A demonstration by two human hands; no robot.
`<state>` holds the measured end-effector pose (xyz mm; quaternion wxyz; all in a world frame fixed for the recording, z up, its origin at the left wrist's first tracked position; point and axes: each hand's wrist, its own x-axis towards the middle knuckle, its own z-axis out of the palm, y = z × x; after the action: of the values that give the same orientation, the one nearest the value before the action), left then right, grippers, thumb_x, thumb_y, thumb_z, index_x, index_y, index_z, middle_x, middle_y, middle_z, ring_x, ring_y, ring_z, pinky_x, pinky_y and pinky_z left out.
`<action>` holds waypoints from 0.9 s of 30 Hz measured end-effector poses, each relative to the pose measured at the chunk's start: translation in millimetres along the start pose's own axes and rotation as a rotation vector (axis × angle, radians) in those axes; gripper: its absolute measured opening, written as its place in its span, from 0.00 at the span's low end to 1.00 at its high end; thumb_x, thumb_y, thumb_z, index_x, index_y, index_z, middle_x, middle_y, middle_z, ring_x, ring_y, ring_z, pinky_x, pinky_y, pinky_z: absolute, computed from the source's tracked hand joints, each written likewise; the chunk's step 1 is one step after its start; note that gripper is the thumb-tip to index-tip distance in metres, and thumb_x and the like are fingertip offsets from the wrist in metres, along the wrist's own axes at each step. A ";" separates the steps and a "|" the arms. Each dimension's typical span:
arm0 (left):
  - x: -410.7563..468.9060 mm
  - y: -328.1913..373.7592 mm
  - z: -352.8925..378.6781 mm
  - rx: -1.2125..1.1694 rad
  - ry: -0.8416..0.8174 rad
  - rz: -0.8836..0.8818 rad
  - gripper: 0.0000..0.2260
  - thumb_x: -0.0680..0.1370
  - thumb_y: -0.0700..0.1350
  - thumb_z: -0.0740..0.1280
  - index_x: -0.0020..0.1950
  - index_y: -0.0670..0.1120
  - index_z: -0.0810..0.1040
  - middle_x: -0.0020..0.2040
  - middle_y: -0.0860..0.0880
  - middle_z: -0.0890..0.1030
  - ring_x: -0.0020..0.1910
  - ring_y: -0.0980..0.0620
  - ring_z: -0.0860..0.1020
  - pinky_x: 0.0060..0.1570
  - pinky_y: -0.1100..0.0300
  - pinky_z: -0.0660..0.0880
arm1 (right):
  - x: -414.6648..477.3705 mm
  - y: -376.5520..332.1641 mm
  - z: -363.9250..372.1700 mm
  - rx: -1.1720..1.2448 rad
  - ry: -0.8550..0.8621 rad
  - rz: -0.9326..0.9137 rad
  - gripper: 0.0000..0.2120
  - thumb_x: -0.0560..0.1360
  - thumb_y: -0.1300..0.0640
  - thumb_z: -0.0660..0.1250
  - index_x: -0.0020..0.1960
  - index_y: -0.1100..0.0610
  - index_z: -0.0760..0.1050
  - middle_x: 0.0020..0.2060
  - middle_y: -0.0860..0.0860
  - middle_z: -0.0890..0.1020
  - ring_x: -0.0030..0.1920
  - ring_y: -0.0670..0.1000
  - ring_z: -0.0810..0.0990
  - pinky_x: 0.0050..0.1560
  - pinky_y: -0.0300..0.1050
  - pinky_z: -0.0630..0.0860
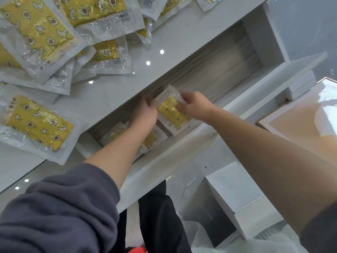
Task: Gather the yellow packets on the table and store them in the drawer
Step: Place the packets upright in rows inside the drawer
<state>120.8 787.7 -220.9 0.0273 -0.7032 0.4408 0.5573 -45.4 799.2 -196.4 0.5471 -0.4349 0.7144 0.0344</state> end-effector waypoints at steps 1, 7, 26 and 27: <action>-1.8 -7.2 -2.4 0.123 0.049 0.015 0.17 0.82 0.51 0.55 0.69 0.47 0.66 0.63 0.45 0.75 0.56 0.44 0.77 0.55 0.45 0.76 | 2.3 1.2 -3.2 0.022 0.022 0.021 0.14 0.79 0.57 0.63 0.60 0.64 0.74 0.54 0.59 0.80 0.54 0.57 0.80 0.57 0.55 0.78; -23.7 -67.2 -35.9 0.558 0.106 0.102 0.26 0.80 0.54 0.61 0.75 0.45 0.61 0.69 0.43 0.69 0.61 0.42 0.75 0.42 0.54 0.73 | 11.0 -11.0 22.8 -0.070 -0.077 0.027 0.07 0.78 0.57 0.65 0.55 0.59 0.75 0.46 0.51 0.77 0.47 0.52 0.77 0.48 0.43 0.75; -20.4 -84.7 -22.9 1.030 0.086 0.352 0.32 0.72 0.55 0.72 0.71 0.49 0.61 0.64 0.42 0.67 0.60 0.42 0.71 0.46 0.50 0.77 | 26.4 1.1 40.9 -0.467 0.323 0.147 0.31 0.73 0.50 0.71 0.69 0.54 0.61 0.59 0.56 0.73 0.54 0.57 0.74 0.52 0.54 0.76; -20.2 -83.4 -21.7 1.029 0.076 0.337 0.31 0.73 0.55 0.71 0.70 0.49 0.61 0.64 0.42 0.67 0.60 0.41 0.71 0.46 0.49 0.77 | 25.3 1.9 41.4 -0.455 0.319 0.176 0.28 0.73 0.51 0.71 0.68 0.54 0.62 0.57 0.55 0.74 0.51 0.56 0.74 0.50 0.53 0.76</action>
<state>191.7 839.0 -234.1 0.2623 -0.5382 0.7640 0.2406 -16.1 807.3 -234.3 0.3112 -0.4829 0.8002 0.1724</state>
